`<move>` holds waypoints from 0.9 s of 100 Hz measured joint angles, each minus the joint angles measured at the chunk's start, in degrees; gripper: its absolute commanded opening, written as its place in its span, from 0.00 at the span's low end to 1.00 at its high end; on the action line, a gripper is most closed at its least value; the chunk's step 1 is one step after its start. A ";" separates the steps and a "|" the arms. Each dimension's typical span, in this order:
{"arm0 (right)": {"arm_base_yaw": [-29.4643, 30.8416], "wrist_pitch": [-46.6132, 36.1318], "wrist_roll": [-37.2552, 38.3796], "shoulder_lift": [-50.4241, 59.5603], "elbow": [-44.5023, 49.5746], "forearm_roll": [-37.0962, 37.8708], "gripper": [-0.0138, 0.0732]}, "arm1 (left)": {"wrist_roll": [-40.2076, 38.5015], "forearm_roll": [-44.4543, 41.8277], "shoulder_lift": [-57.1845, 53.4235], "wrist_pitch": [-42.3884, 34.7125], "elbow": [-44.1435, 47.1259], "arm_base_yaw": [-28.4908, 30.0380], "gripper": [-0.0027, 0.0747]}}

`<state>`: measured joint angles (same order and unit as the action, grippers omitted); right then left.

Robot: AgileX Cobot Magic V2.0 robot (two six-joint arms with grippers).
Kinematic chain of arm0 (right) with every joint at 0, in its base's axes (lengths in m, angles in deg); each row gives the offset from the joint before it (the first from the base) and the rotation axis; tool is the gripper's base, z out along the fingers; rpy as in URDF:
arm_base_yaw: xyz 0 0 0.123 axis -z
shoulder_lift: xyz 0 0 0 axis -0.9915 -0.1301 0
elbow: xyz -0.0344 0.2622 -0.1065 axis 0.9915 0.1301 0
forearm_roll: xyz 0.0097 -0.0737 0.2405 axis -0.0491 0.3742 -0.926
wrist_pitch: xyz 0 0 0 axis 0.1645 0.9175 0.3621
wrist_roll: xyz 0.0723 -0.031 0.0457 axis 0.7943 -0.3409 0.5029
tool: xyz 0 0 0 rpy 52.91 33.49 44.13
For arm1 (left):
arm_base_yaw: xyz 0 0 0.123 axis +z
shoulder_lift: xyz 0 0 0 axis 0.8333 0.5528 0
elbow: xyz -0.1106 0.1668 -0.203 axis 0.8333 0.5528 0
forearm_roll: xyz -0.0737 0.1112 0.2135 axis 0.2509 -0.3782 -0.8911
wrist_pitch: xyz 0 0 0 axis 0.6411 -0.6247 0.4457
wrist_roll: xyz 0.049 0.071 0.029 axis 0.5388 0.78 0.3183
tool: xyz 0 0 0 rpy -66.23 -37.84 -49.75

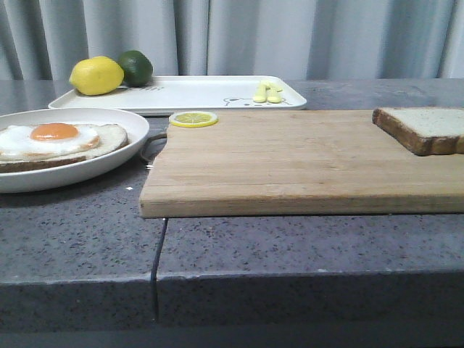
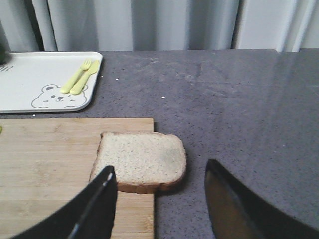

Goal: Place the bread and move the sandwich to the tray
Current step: 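Grasp the bread slice edge with the right gripper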

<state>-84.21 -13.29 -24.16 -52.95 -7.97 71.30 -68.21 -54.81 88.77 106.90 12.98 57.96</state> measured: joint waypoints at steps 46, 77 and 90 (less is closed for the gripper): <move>8.57 -2.63 -19.42 -14.23 0.00 -23.79 0.64 | 0.00 0.00 0.00 0.00 0.00 0.00 0.66; 20.04 -3.82 -32.95 -22.14 0.00 -43.54 0.64 | 0.00 0.00 0.00 0.00 0.00 0.00 0.66; 22.87 -3.82 -37.59 -25.61 0.11 -50.37 0.64 | 0.00 0.00 0.00 0.00 0.00 0.00 0.66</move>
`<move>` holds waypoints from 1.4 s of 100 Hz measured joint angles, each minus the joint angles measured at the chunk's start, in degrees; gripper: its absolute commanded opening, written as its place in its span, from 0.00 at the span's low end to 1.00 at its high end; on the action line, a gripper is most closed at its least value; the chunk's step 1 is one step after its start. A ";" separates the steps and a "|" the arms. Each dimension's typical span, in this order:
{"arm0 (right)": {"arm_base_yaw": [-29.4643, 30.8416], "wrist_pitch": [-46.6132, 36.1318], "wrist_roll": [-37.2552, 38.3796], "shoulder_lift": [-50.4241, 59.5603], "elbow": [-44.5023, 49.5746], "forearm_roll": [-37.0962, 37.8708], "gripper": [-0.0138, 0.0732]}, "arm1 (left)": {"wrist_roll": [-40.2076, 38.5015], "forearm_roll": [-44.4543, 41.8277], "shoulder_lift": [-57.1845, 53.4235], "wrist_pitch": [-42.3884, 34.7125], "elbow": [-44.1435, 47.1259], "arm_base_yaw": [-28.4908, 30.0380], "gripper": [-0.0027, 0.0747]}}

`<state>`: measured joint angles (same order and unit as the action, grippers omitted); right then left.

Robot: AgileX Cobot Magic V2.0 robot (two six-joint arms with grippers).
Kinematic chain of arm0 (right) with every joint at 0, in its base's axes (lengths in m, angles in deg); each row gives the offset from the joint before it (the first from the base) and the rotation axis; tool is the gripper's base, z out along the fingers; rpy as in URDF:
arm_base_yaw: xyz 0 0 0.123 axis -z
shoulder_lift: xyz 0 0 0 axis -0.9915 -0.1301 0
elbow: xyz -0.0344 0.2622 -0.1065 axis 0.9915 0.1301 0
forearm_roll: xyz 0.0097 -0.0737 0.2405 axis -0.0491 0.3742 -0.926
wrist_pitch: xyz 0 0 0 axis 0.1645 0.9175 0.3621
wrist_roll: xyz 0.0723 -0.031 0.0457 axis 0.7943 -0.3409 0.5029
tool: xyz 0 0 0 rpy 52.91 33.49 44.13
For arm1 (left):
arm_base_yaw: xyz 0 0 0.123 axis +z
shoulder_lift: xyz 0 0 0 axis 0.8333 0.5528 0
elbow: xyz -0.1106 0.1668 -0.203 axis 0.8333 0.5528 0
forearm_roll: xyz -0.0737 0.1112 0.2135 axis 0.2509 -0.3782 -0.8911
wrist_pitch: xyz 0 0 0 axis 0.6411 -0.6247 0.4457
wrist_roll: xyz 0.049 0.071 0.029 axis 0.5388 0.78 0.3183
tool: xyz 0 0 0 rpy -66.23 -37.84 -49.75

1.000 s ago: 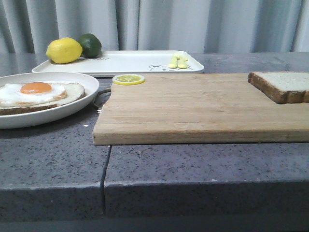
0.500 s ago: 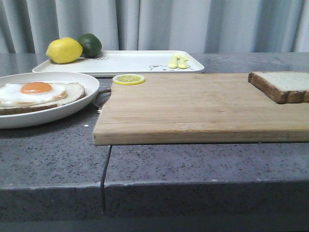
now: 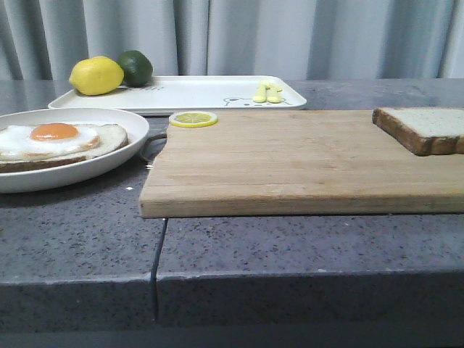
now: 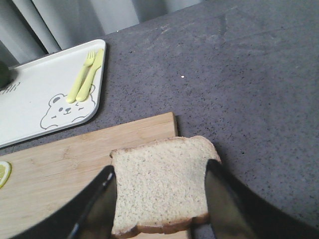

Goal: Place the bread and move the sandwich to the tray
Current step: 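Grasp the bread slice edge with the right gripper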

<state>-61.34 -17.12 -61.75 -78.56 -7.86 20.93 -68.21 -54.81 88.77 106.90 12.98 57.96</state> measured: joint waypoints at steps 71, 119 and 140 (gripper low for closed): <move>7.91 -0.67 -20.43 -17.47 9.71 -28.08 0.64 | 0.00 0.02 0.00 0.02 0.00 0.00 0.66; 7.91 1.75 -24.30 -24.50 9.71 -33.86 0.64 | 0.00 0.02 0.00 0.12 0.00 0.00 0.66; 7.91 4.11 -27.21 -26.67 9.71 -38.66 0.64 | 0.00 0.02 0.00 0.12 0.00 0.00 0.66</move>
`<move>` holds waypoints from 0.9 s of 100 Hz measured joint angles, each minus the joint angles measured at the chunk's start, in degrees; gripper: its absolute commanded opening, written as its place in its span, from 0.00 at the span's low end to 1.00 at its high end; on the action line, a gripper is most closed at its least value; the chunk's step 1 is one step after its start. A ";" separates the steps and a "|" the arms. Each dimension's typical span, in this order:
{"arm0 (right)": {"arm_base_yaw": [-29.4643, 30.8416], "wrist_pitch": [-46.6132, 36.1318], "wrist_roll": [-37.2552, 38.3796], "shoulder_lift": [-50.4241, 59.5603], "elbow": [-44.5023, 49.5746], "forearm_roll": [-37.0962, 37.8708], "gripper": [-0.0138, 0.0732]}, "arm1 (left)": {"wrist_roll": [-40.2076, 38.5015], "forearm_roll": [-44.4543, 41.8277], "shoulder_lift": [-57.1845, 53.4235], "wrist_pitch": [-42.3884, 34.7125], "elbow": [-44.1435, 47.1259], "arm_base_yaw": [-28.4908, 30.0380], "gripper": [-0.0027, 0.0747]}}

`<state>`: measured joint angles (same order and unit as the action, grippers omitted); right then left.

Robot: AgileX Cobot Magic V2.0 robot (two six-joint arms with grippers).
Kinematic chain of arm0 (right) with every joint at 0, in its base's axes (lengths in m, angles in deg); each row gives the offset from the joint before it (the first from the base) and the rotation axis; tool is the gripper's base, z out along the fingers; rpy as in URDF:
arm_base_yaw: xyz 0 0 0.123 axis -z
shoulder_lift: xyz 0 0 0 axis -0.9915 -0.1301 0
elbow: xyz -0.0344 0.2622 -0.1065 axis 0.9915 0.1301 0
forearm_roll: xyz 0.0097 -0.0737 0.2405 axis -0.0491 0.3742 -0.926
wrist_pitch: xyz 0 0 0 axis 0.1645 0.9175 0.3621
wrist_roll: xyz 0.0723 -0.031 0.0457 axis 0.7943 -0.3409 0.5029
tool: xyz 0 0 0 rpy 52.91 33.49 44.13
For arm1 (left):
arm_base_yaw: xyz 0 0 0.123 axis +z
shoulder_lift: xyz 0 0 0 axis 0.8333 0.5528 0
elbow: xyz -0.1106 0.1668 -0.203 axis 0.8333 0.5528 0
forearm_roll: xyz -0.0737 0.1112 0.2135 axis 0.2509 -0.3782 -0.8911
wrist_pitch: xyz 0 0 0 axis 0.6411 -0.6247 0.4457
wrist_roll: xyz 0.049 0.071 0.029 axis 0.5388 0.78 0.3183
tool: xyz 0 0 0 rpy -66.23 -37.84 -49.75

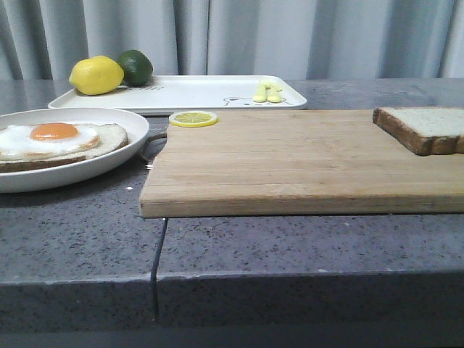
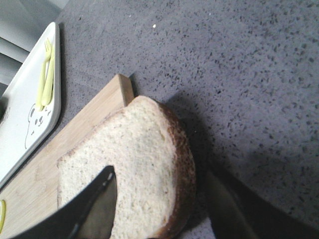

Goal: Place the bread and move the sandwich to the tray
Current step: 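Grasp the bread slice edge with the right gripper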

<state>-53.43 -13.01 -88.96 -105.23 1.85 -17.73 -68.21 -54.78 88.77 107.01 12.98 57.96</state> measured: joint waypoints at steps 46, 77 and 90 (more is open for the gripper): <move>0.00 2.20 -1.64 -4.92 0.00 -1.49 0.64 | 0.00 0.00 0.00 0.00 0.00 0.00 0.66; 0.08 6.49 -3.45 -7.92 -0.42 -4.00 0.64 | 0.00 0.00 0.00 0.00 0.00 0.00 0.66; 0.13 8.88 -4.39 -9.49 -0.86 -5.47 0.64 | 0.00 0.00 0.00 0.00 0.00 0.00 0.66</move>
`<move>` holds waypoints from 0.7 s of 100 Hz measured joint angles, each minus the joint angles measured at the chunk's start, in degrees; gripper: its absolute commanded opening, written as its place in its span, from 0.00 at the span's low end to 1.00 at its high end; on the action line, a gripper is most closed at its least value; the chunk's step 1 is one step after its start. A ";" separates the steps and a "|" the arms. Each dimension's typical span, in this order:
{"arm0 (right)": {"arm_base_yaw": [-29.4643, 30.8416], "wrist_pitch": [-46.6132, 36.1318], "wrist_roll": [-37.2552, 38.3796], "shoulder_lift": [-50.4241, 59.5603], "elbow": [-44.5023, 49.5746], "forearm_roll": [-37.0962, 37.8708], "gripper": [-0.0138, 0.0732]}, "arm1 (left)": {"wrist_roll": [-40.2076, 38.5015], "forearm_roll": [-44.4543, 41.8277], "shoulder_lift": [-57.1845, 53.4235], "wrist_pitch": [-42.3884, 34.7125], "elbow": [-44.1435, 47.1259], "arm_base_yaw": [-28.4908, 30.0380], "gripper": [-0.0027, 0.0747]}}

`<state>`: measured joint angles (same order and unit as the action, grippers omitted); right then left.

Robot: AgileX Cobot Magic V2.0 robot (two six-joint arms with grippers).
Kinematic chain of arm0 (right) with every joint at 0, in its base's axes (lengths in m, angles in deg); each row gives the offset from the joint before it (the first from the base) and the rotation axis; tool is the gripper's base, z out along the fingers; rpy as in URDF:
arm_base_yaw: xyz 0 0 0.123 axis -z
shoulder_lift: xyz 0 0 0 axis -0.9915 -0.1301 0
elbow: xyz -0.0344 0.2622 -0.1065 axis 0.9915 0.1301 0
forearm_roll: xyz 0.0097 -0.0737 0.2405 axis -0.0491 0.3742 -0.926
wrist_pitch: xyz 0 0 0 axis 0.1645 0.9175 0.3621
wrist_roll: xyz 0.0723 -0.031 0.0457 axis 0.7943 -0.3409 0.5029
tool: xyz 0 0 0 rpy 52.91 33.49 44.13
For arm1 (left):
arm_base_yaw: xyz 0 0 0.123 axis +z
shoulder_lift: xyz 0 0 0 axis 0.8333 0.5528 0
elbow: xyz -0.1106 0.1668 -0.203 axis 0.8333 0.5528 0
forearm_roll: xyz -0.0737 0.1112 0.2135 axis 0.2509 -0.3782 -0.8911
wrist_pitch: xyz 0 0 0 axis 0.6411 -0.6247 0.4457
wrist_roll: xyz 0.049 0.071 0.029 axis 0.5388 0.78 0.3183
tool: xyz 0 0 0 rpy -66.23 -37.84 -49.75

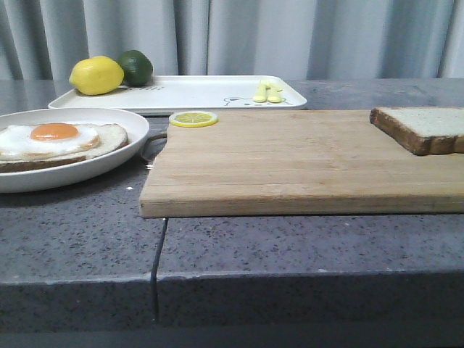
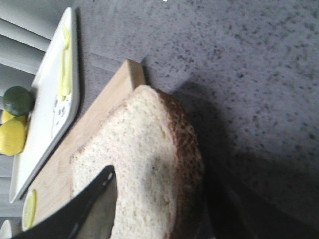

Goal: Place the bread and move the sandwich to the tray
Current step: 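Grasp the bread slice edge with the right gripper, then lift the bread slice with the right gripper toward the egg plate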

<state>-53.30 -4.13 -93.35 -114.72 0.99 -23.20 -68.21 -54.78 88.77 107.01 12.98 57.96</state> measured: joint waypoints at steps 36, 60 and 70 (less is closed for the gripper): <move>0.00 1.16 -0.37 -0.86 -0.27 -0.96 0.50 | 0.00 0.00 0.00 0.00 0.00 0.00 0.66; 0.00 0.04 -0.52 -0.86 -0.40 -0.46 0.50 | 0.00 0.00 0.00 0.00 0.00 0.00 0.66; 0.00 -0.07 -0.52 -0.86 -0.40 -0.38 0.42 | 0.00 0.00 0.00 0.00 0.00 0.00 0.66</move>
<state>-53.30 -4.20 -93.87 -115.59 0.59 -23.58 -68.21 -54.78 88.77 107.01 12.98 57.96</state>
